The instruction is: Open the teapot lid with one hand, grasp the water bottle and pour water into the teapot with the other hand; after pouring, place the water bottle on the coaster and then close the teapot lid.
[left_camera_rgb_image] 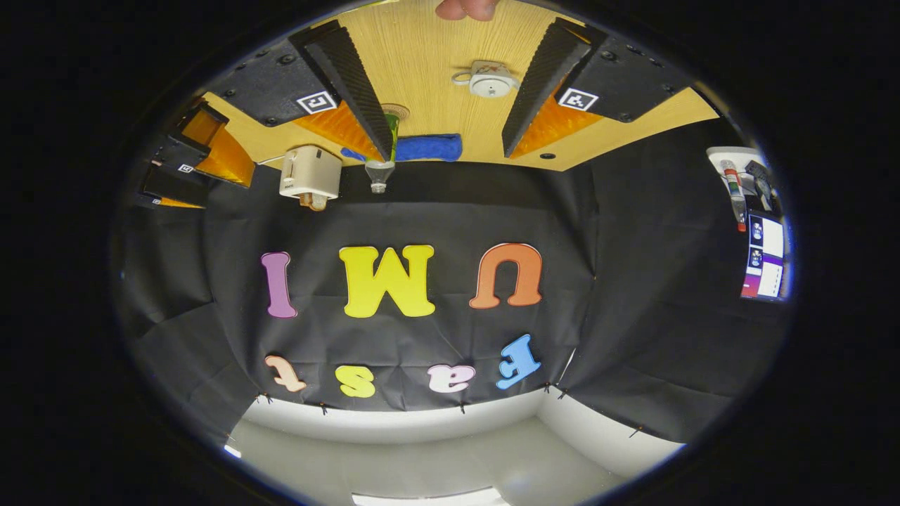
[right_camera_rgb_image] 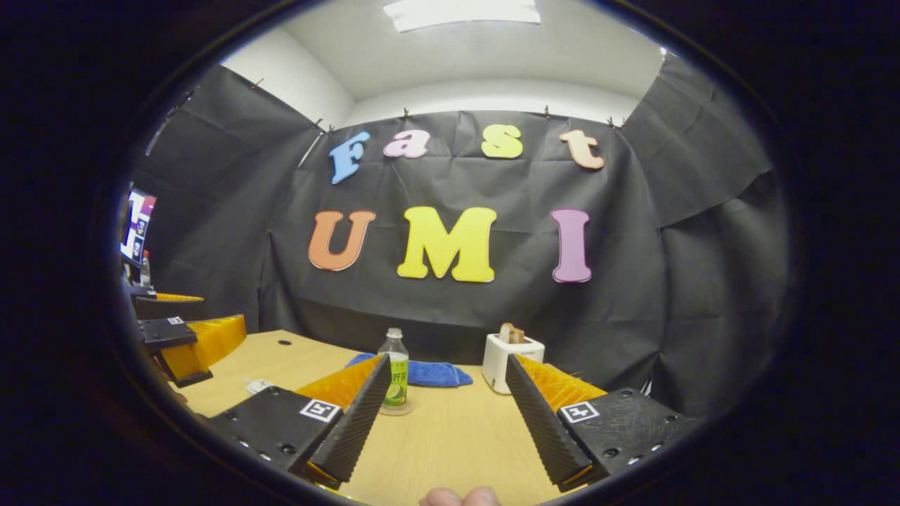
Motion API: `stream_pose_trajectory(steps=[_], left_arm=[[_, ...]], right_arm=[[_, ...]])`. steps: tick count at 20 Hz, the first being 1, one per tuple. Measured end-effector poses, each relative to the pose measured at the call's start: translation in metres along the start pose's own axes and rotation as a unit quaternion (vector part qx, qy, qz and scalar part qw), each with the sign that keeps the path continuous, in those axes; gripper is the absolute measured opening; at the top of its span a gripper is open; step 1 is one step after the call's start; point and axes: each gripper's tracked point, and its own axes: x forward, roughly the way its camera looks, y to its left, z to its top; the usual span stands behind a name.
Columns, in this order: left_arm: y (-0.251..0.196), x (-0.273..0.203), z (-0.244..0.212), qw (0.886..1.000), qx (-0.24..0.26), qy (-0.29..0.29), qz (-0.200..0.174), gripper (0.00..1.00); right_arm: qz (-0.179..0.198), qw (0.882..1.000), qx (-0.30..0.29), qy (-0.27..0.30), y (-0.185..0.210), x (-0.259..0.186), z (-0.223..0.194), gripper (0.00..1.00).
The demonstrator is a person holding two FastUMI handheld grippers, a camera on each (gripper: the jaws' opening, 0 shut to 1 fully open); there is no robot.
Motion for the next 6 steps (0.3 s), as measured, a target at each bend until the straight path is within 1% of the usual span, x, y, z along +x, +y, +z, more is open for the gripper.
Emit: stream_pose_trajectory(steps=[6], left_arm=[[0.0027,0.0024,-0.0034,1.000,0.002,0.004,0.001,0.98]], right_arm=[[0.001,1.000,0.002,-0.003,0.0030,0.0020,0.0000,0.97]])
